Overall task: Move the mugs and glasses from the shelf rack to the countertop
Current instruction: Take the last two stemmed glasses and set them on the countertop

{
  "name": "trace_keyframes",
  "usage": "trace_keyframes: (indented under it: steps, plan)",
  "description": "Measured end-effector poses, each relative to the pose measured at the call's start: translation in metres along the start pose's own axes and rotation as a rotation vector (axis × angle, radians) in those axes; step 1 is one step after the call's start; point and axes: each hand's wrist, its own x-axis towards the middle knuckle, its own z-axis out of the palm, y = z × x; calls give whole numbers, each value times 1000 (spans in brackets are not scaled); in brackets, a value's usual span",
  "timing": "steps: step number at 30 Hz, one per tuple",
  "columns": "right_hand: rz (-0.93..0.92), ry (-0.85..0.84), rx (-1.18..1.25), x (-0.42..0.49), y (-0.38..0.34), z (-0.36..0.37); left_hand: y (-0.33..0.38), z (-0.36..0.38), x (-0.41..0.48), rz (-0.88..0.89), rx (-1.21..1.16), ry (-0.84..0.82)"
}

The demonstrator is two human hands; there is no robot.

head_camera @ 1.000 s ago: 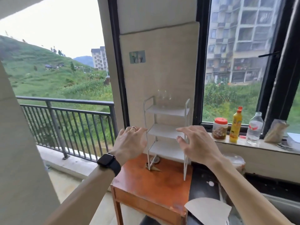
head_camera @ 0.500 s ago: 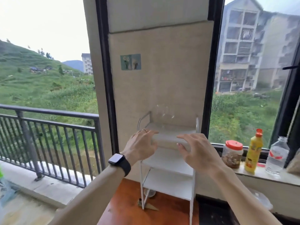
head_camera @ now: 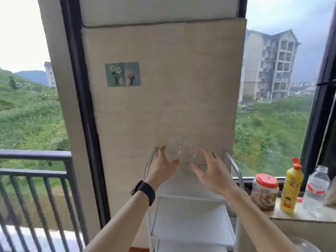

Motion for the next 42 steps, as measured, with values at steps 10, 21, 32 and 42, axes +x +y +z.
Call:
trace_keyframes:
  steps: [10, 21, 32, 42]
  plan:
    - [265, -38, 335, 56, 8, 42, -8, 23, 44, -54, -364, -61]
    - [179, 28, 375, 46, 7, 17, -3, 18, 41, -5, -452, -80]
    - [107, 217, 584, -37, 3, -84, 66, -8, -17, 290, -569, -264]
    - [308, 408, 318, -208, 59, -180, 136, 85, -132, 452, -574, -671]
